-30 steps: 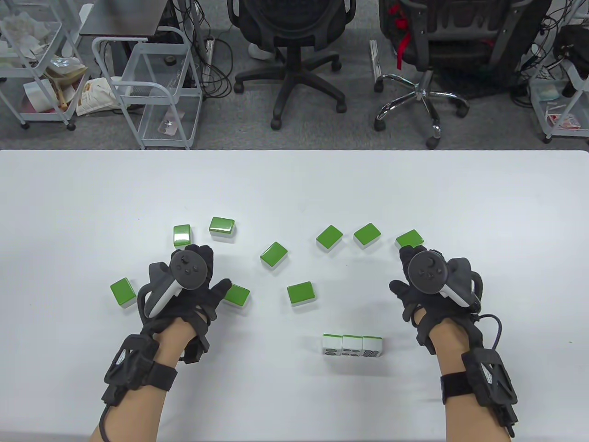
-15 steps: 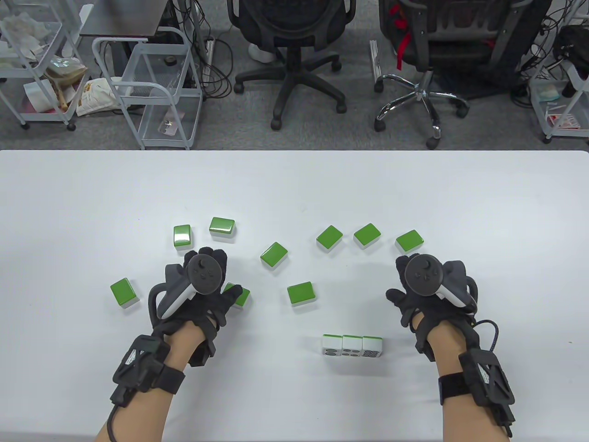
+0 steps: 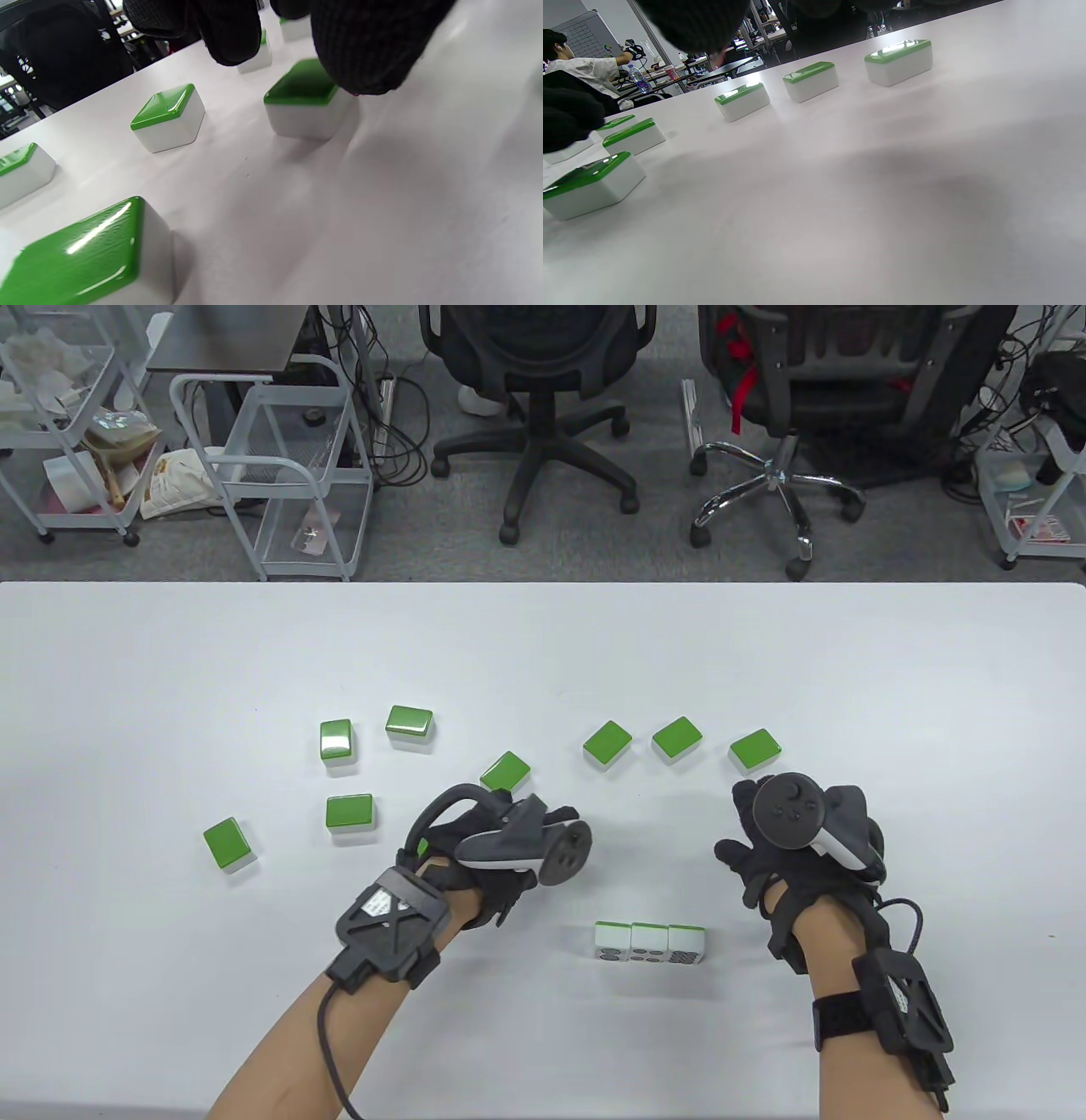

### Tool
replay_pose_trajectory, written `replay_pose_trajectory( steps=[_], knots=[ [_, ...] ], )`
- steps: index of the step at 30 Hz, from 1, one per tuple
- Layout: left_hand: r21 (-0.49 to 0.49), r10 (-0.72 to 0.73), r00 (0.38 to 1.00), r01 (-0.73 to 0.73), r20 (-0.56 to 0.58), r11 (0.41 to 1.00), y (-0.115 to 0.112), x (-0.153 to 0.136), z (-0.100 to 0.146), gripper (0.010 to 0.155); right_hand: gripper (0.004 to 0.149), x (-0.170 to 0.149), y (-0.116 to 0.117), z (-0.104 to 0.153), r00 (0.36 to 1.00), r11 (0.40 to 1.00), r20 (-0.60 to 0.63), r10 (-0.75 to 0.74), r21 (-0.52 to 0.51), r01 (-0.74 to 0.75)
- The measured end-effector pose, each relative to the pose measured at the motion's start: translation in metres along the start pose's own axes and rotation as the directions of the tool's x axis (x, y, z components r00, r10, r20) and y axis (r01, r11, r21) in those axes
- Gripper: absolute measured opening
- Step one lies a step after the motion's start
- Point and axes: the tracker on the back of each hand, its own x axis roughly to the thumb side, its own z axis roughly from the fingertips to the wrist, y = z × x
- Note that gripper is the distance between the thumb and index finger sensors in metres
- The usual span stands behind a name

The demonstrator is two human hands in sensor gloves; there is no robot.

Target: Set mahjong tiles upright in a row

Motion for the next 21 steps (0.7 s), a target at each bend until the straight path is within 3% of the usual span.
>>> replay_pose_trajectory(
  steps=[8, 12, 18, 21],
  knots=[
    [-0.010, -0.004, 1.000, 0.004, 0.002, 1.000, -0.005, 0.001, -0.024, 0.079, 0.078, -0.001, -0.002, -0.001, 1.000, 1.000, 0.006, -0.013, 0.009, 0.013],
    [0.067, 0.010, 1.000, -0.009, -0.015, 0.998, -0.002, 0.006, -0.027, 0.080, 0.078, -0.003, -0.002, -0.001, 1.000, 1.000, 0.003, -0.026, 0.012, 0.026],
    [0.101, -0.034, 0.999, 0.037, -0.029, 0.994, 0.002, 0.019, -0.035, 0.086, 0.078, -0.005, -0.003, 0.000, 0.999, 0.999, 0.005, -0.045, 0.015, 0.045],
    [0.087, 0.046, 0.999, -0.043, -0.026, 0.995, 0.001, 0.014, -0.036, 0.085, 0.078, -0.005, -0.004, 0.000, 0.998, 0.998, 0.008, -0.061, 0.015, 0.061]
  ],
)
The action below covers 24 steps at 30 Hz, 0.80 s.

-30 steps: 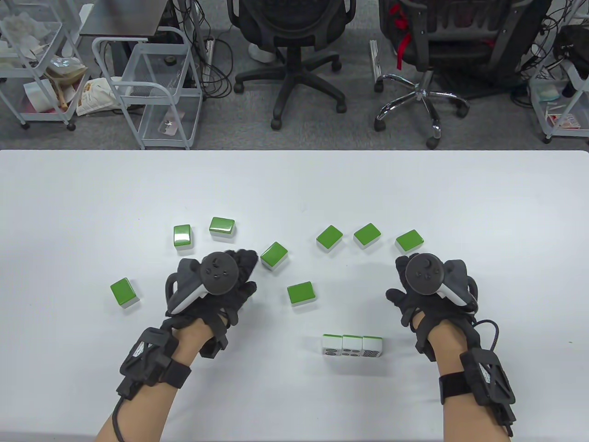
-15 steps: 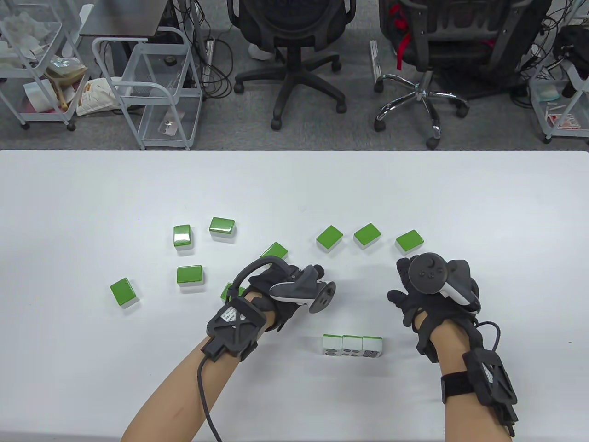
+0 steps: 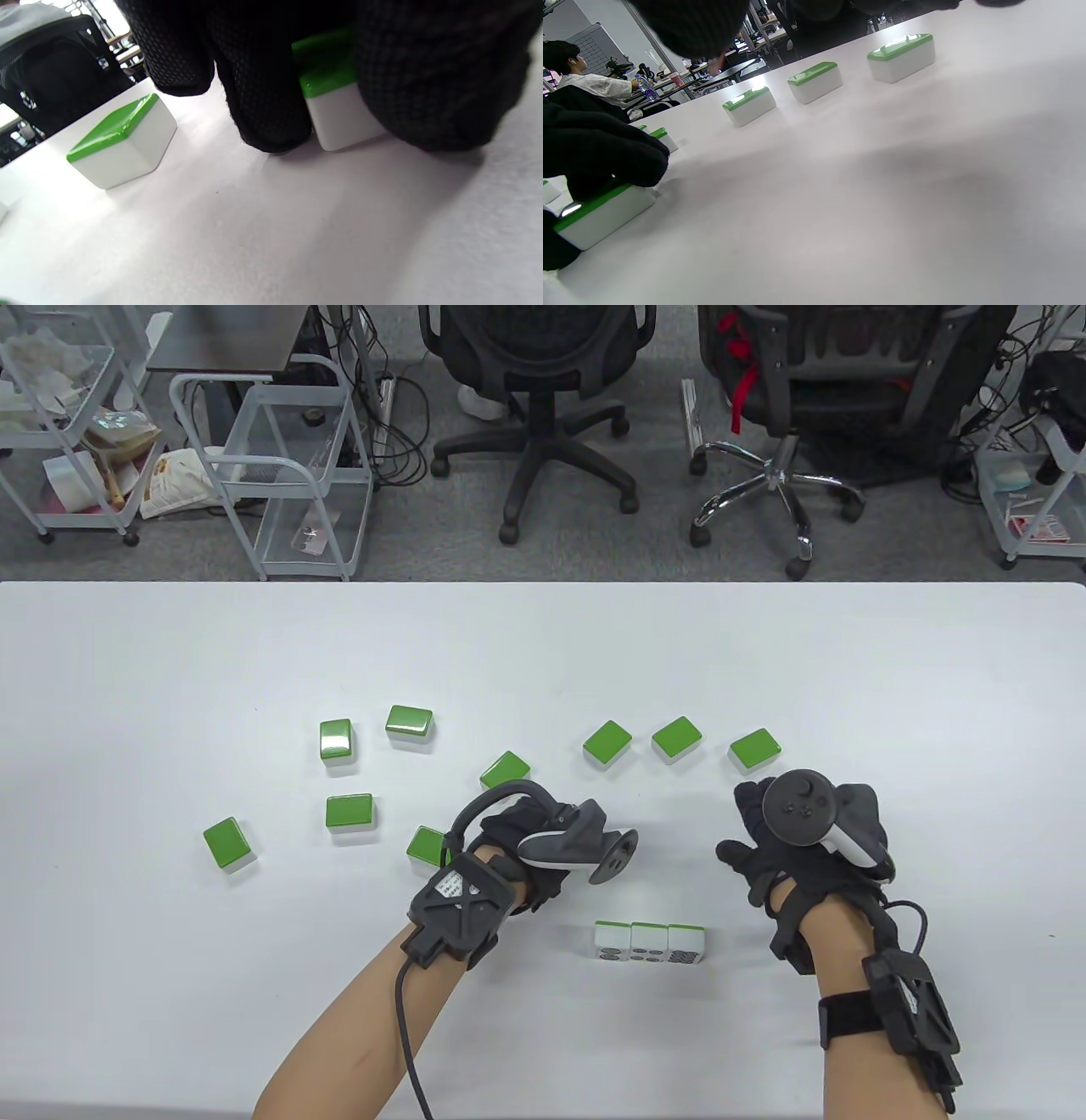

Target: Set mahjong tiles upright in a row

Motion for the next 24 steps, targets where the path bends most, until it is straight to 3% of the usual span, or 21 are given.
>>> replay_pose_trajectory(
  steps=[4, 6, 10, 15, 18, 24],
  knots=[
    [-0.035, 0.052, 0.998, -0.052, 0.018, 0.998, 0.002, -0.004, 0.005, 0.085, 0.078, -0.002, -0.002, 0.000, 1.000, 1.000, 0.005, -0.017, -0.007, 0.017],
    [-0.089, 0.148, 0.989, -0.145, 0.030, 0.985, 0.005, -0.009, 0.012, 0.084, 0.078, -0.003, -0.003, 0.001, 0.999, 0.999, 0.004, -0.033, -0.013, 0.033],
    [-0.233, 0.393, 0.916, -0.365, 0.084, 0.901, 0.008, -0.013, 0.034, 0.083, 0.078, -0.007, -0.004, 0.002, 0.998, 0.998, 0.002, -0.068, -0.009, 0.068],
    [-0.367, 0.491, 0.864, -0.422, 0.116, 0.829, -0.003, 0.002, 0.047, 0.079, 0.079, -0.011, -0.006, 0.003, 0.994, 0.994, 0.002, -0.112, -0.016, 0.112],
    [-0.327, 0.492, 0.861, -0.432, 0.127, 0.841, -0.005, 0.009, 0.050, 0.076, 0.080, -0.014, -0.007, 0.004, 0.992, 0.992, 0.000, -0.126, -0.018, 0.126],
    [-0.258, 0.617, 0.786, -0.588, 0.043, 0.767, -0.008, 0.001, 0.047, 0.064, 0.080, -0.016, -0.007, 0.006, 0.987, 0.987, -0.003, -0.159, -0.005, 0.159]
  ],
)
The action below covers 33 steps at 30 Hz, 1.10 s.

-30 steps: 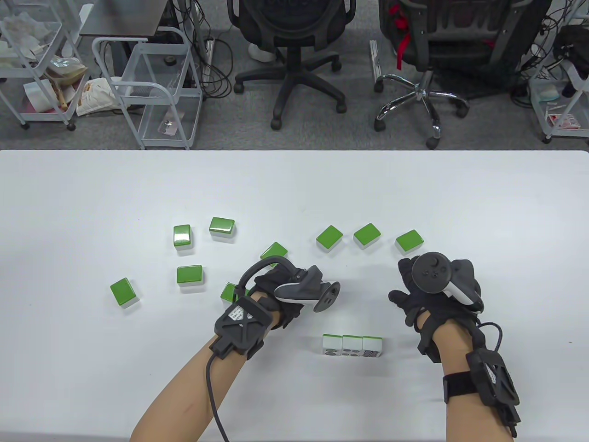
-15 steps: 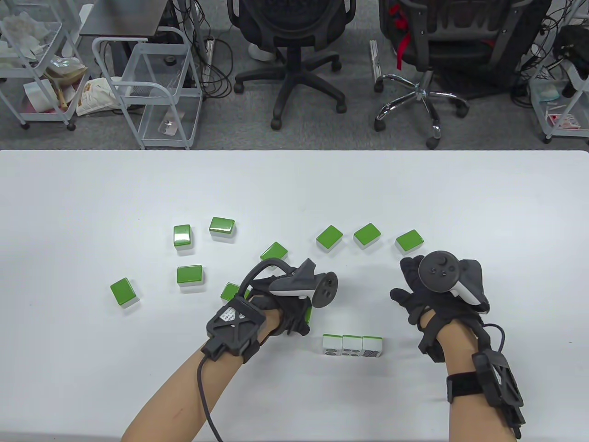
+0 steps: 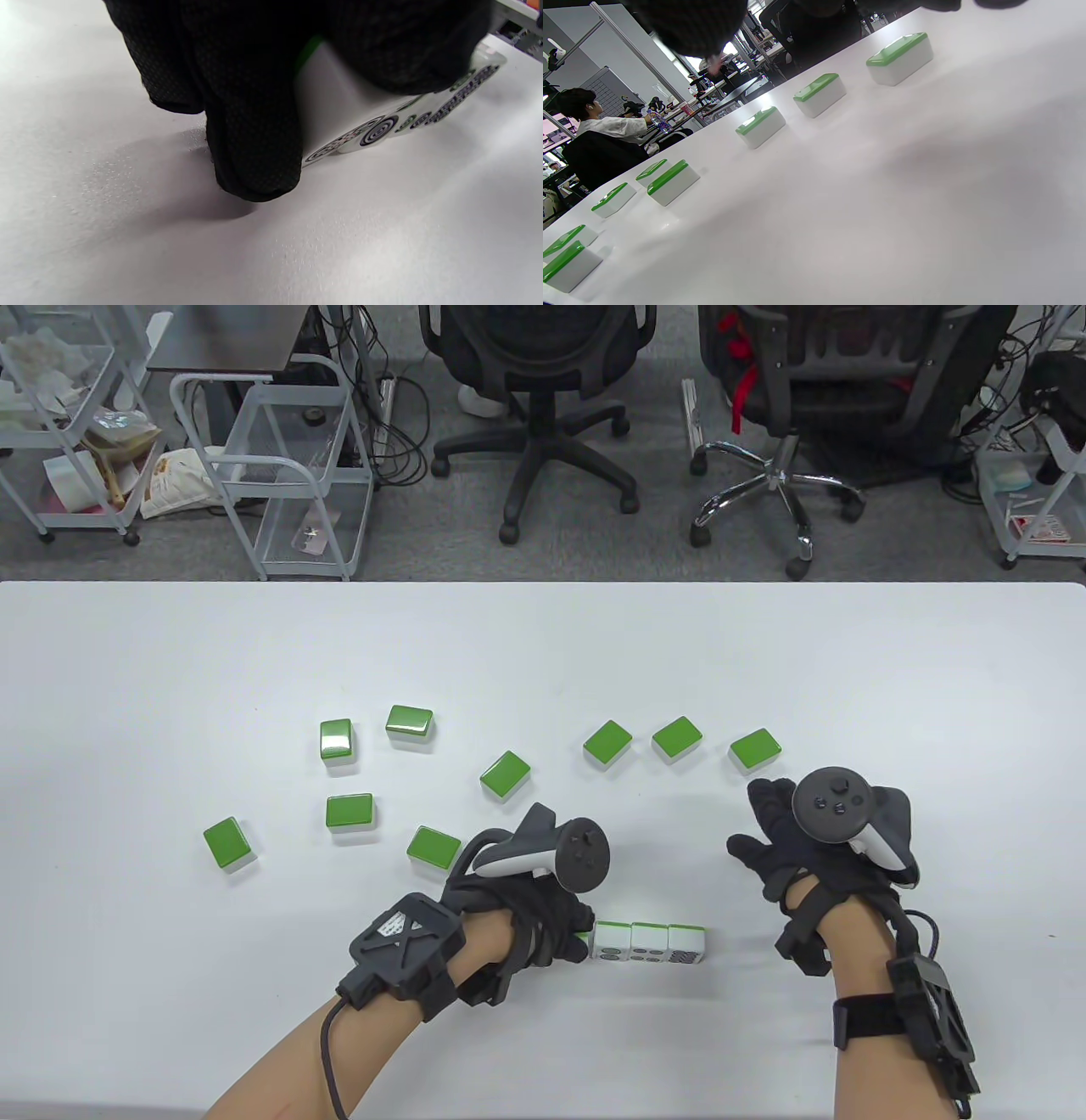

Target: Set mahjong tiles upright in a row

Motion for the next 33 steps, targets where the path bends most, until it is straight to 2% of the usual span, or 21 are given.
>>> replay_pose_trajectory(
  steps=[6, 10, 12, 14, 17, 19, 21, 24, 25, 28, 33],
  knots=[
    [0.055, 0.069, 0.998, -0.069, 0.006, 0.996, 0.004, -0.012, -0.002, 0.060, 0.080, 0.001, 0.000, 0.000, 1.000, 1.000, 0.002, 0.001, 0.009, -0.001],
    [0.096, 0.064, 0.998, -0.064, -0.004, 0.993, 0.008, -0.014, 0.000, 0.063, 0.080, 0.000, -0.002, 0.001, 1.000, 1.000, -0.012, 0.005, -0.002, -0.005],
    [0.113, 0.075, 0.997, -0.074, -0.002, 0.991, 0.015, -0.020, 0.007, 0.066, 0.080, -0.001, -0.002, 0.001, 1.000, 1.000, -0.014, -0.007, 0.003, 0.007],
    [0.172, 0.068, 0.998, -0.066, -0.007, 0.983, 0.029, -0.030, 0.021, 0.066, 0.080, -0.001, -0.003, 0.001, 1.000, 1.000, -0.012, -0.010, -0.004, 0.010],
    [0.307, -0.085, 0.991, 0.113, -0.102, 0.945, 0.052, -0.046, 0.053, 0.062, 0.080, 0.001, -0.004, 0.001, 1.000, 1.000, -0.003, -0.001, -0.012, 0.001],
    [0.339, -0.215, 0.953, 0.279, -0.215, 0.898, 0.058, -0.056, 0.069, 0.064, 0.080, 0.002, -0.004, 0.001, 1.000, 1.000, 0.001, 0.001, -0.013, -0.001],
    [0.318, -0.275, 0.905, 0.379, -0.325, 0.869, 0.053, -0.067, 0.076, 0.067, 0.080, 0.002, -0.004, 0.000, 1.000, 1.000, -0.001, 0.005, -0.019, -0.005],
    [0.230, -0.374, 0.849, 0.475, -0.373, 0.850, 0.037, -0.078, 0.072, 0.071, 0.080, 0.002, -0.004, 0.000, 1.000, 1.000, -0.003, 0.007, -0.021, -0.008],
    [0.218, -0.359, 0.831, 0.478, -0.425, 0.851, 0.033, -0.081, 0.070, 0.073, 0.080, 0.002, -0.004, 0.001, 1.000, 1.000, -0.008, 0.008, -0.021, -0.008],
    [0.197, -0.280, 0.723, 0.499, -0.632, 0.844, 0.023, -0.089, 0.069, 0.080, 0.080, 0.003, -0.004, 0.003, 1.000, 0.999, -0.024, 0.013, -0.033, -0.014],
    [0.078, -0.376, 0.627, 0.573, -0.683, 0.816, 0.012, -0.089, 0.046, 0.084, 0.080, 0.005, -0.004, 0.003, 0.999, 0.999, -0.026, 0.027, -0.042, -0.028]
  ],
)
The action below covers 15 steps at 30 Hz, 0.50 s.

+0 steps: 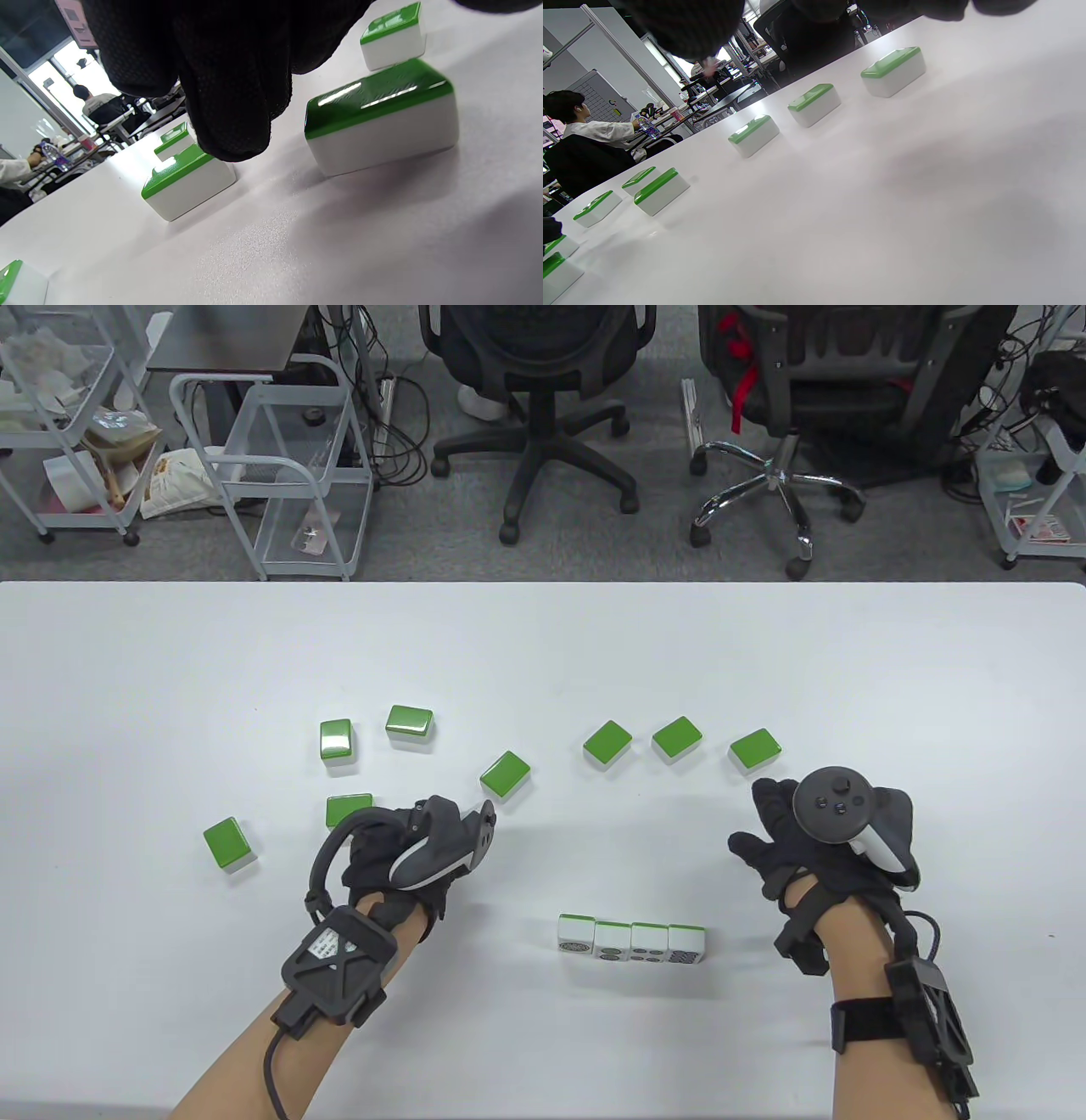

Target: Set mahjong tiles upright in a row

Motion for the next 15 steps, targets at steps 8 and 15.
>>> replay_pose_trajectory(
  steps=[8, 15],
  knots=[
    [0.062, -0.103, 0.995, 0.103, -0.003, 0.993, -0.015, 0.031, -0.006, 0.083, 0.080, 0.000, 0.000, -0.001, 1.000, 1.000, -0.001, 0.016, 0.003, -0.016],
    [0.046, 0.128, 0.979, -0.137, 0.161, 0.989, -0.004, 0.017, 0.002, 0.077, 0.080, -0.001, 0.002, 0.000, 1.000, 1.000, 0.001, 0.005, 0.014, -0.005]
  ],
)
